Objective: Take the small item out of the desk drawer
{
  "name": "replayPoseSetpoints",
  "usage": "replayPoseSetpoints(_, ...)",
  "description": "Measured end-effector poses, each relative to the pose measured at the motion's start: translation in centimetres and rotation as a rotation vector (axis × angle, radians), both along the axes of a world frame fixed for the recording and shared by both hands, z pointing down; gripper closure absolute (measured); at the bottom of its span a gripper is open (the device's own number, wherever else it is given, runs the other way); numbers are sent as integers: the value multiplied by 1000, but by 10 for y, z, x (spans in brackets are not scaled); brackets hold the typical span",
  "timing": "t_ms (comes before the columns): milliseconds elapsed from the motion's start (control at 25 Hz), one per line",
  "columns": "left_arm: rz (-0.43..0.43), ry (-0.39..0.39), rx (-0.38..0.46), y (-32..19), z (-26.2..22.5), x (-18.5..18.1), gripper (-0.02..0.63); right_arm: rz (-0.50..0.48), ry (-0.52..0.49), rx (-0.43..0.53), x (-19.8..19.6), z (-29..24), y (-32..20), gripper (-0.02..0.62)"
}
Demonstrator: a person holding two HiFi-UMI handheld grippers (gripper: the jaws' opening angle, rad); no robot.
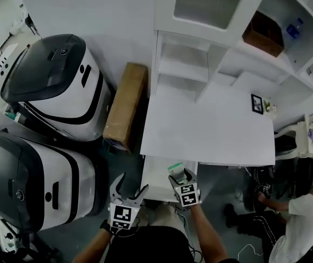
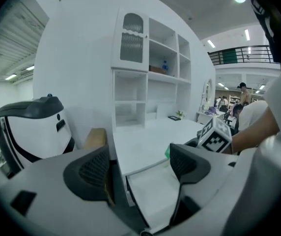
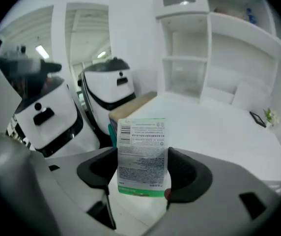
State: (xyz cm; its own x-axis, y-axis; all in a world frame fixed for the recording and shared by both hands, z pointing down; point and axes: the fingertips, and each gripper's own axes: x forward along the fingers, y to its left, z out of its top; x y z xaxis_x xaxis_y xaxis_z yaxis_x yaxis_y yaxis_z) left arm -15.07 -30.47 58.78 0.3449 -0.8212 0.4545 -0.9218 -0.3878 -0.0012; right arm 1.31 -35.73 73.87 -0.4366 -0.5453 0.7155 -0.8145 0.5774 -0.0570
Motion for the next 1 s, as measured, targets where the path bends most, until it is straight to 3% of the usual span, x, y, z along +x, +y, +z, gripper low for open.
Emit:
replayPoseSetpoints(200, 29, -12, 121, -1, -49, -15, 213, 78, -209, 273, -8, -138, 7, 265)
replayPoseSetpoints(520, 75, 60, 249, 1, -128, -24, 213, 153, -316, 624, -10, -307, 40, 267)
replayPoseSetpoints(720, 101, 64, 334, -2, -164, -21, 213, 164, -323, 755, 0, -360, 65, 267)
replayPoseSetpoints(1000, 103, 71, 398, -7, -193, -1, 213, 245, -329, 802, 50, -380, 80, 267)
